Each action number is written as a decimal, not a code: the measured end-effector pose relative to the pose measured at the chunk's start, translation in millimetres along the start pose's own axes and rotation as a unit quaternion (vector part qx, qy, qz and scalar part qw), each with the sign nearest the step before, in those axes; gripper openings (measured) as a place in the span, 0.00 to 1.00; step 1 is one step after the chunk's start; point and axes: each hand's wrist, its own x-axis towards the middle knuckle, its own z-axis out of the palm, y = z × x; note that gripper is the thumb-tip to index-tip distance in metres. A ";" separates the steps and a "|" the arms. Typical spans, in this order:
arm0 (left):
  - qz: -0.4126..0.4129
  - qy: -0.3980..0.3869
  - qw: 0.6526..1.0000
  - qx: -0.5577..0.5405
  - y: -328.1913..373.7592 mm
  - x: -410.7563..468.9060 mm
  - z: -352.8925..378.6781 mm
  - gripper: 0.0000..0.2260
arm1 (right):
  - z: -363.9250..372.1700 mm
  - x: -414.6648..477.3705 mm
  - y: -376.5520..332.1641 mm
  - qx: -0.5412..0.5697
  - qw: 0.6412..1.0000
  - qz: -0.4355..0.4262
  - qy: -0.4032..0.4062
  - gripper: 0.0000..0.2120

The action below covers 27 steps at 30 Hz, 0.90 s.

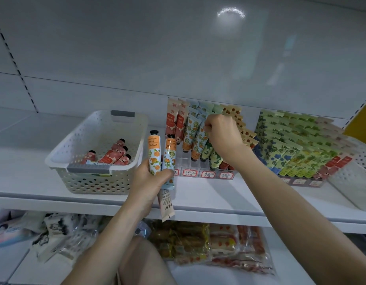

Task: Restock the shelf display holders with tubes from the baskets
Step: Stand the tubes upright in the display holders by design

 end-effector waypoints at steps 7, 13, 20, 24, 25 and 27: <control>0.001 -0.002 1.000 -0.019 0.0 0.6 4.5 0.10 | -3.5 1.7 -4.3 -0.045 0.999 -0.010 -0.016 0.11; 0.011 -0.012 1.000 -0.023 3.2 -2.0 9.4 0.10 | -3.1 1.0 -3.7 -0.038 0.999 -0.014 -0.024 0.10; 0.014 -0.012 1.000 -0.012 3.0 -0.7 3.7 0.10 | -4.9 2.1 0.9 0.064 0.998 -0.008 -0.009 0.08; 0.013 -0.012 1.000 -0.015 3.5 -1.3 4.0 0.09 | -7.0 0.0 2.2 0.088 0.996 -0.012 0.003 0.09; 0.013 -0.012 1.000 -0.019 3.6 -1.5 4.3 0.09 | -7.2 -0.3 2.4 0.089 0.996 -0.015 0.004 0.09; 0.014 -0.013 1.000 -0.023 4.0 -2.6 4.5 0.10 | -6.1 -0.8 2.3 0.092 0.996 -0.020 0.003 0.08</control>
